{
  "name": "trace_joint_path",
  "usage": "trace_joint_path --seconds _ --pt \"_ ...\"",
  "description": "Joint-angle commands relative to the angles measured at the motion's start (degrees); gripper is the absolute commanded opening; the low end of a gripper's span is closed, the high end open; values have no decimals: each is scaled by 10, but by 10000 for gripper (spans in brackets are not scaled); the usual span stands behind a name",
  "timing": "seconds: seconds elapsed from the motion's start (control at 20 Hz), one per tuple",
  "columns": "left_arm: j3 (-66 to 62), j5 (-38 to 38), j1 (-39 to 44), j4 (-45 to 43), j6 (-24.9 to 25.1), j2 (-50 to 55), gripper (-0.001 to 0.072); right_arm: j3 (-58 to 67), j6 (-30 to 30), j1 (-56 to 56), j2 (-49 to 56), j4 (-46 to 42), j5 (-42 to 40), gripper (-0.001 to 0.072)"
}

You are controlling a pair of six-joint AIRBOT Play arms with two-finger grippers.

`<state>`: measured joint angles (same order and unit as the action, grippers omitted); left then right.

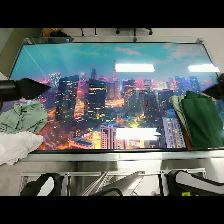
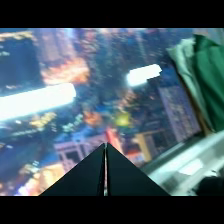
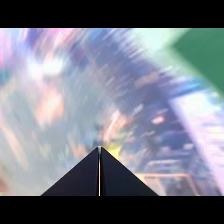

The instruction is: Fold the shirts.

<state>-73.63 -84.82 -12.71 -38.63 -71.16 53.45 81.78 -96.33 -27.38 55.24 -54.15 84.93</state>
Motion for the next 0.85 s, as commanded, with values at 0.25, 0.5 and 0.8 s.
trace_joint_path --seconds 0.25,0.5,0.8 --pt "376 77 142 37 -3 -218 12 -304 -17 479 -96 -94 -221 20" --pt "439 100 171 37 -24 -271 12 -304 -16 489 -92 -84 -226 21" --pt "452 111 169 37 -24 -312 12 -304 -16 489 -92 -84 -226 21"
